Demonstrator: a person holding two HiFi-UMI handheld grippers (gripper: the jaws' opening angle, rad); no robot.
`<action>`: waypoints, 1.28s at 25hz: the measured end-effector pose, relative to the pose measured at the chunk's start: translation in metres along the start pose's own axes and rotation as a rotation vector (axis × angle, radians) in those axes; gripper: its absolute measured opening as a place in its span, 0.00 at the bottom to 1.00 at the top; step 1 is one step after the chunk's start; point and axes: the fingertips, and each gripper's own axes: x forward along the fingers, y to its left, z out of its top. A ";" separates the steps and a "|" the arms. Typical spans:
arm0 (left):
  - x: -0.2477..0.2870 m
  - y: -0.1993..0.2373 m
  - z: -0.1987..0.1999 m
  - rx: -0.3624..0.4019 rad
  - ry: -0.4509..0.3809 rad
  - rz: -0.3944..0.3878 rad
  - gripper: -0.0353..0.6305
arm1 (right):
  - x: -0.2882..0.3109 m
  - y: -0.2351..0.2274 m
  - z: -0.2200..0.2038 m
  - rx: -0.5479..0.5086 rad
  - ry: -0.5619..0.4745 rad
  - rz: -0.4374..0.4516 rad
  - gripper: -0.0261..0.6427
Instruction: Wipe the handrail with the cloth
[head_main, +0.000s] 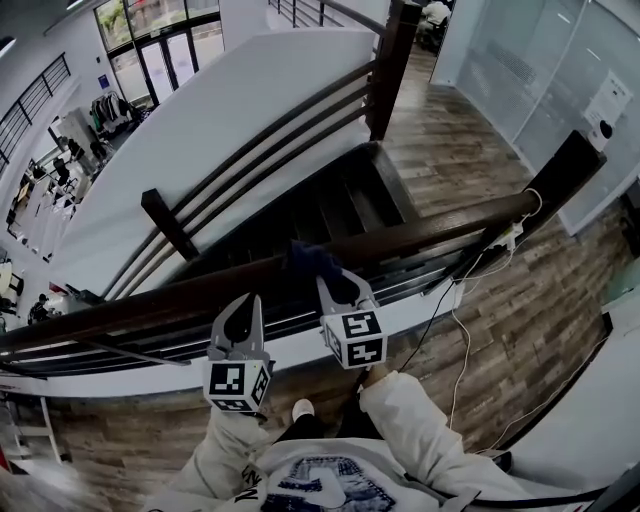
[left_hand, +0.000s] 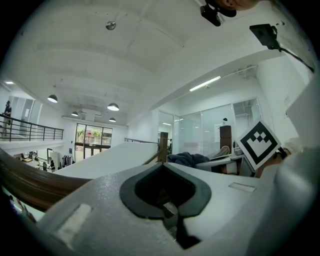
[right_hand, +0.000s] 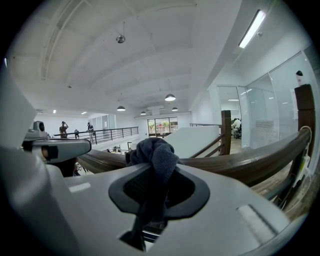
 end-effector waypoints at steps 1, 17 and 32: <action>0.002 -0.003 0.001 0.002 -0.002 0.002 0.05 | -0.001 -0.002 0.000 -0.004 -0.001 0.007 0.14; 0.071 -0.081 0.002 -0.001 0.014 0.068 0.05 | -0.022 -0.102 0.005 0.018 -0.020 0.075 0.14; 0.132 -0.150 0.006 0.011 0.006 0.058 0.05 | -0.049 -0.223 0.002 0.054 -0.029 0.010 0.15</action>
